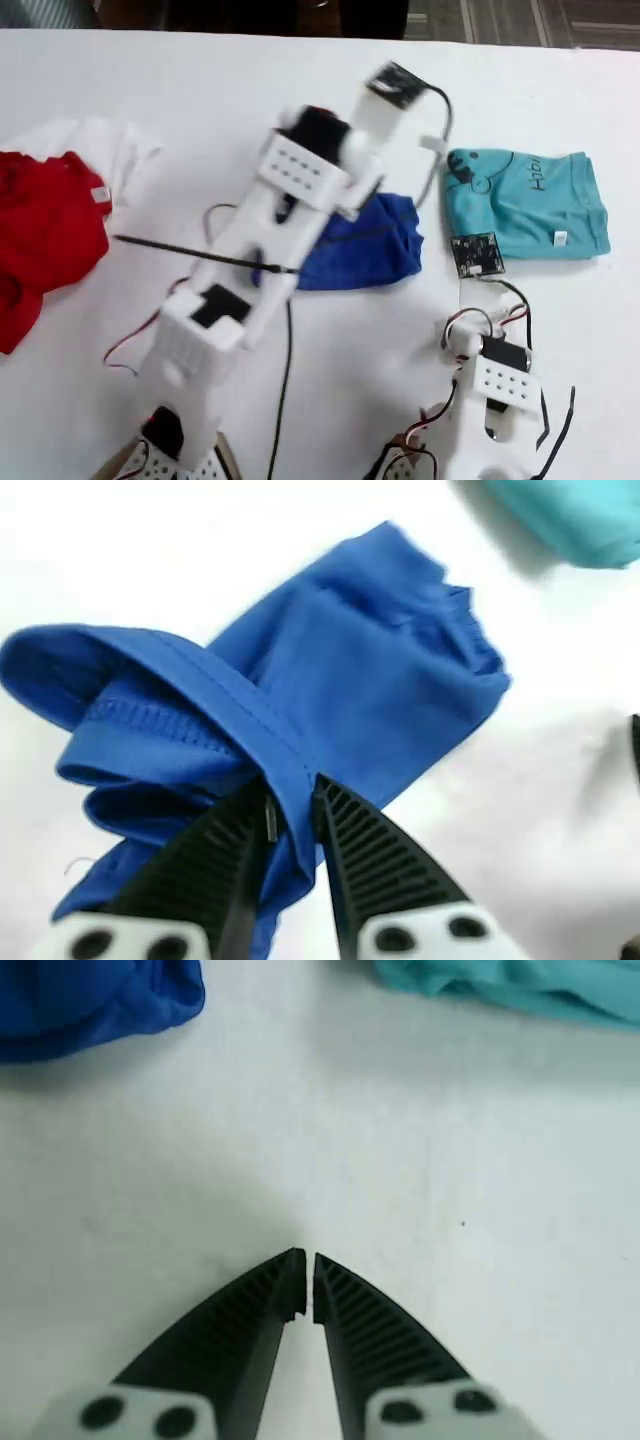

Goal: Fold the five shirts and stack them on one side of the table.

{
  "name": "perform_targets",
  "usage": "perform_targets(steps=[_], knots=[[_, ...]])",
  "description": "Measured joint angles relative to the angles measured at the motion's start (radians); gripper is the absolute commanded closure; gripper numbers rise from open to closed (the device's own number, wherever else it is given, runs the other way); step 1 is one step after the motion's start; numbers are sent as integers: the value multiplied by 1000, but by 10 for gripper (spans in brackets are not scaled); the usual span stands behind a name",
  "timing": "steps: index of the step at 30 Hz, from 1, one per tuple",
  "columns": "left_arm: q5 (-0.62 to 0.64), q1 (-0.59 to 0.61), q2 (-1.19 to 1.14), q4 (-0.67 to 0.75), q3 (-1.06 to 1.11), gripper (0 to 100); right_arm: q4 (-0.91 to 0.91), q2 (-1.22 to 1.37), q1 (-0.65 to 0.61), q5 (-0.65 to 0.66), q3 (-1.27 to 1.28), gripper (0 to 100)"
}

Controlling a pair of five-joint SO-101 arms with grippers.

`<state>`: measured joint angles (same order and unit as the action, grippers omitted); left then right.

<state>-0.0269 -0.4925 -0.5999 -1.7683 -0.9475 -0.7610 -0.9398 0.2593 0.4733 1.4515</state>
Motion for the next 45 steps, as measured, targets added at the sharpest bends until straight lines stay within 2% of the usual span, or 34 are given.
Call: perform_targets(steps=[6, 19, 21, 25, 29, 32, 35, 38, 45], knots=[[81, -81, -147, 0, -127, 972, 0, 0, 0, 0, 0, 978], [89, -121, -358, 0, -322, 967, 0, 0, 0, -2, 0, 978], [89, -124, -359, 0, -322, 935, 0, 0, 0, -2, 0, 978], [89, -124, -359, 0, -333, 802, 0, 0, 0, -2, 0, 978], [89, -124, -356, -2, -336, 817, 0, 0, 0, 0, 0, 978], [38, -118, -305, -2, -336, 827, 0, 0, 0, 0, 0, 978], [-26, -95, -193, -2, -336, 861, 0, 0, 0, 0, 0, 978], [-66, -38, -72, -2, -322, 980, 0, 0, 0, 0, 0, 978], [-83, 150, 123, -2, -21, 970, 0, 0, 0, 0, 0, 978]])
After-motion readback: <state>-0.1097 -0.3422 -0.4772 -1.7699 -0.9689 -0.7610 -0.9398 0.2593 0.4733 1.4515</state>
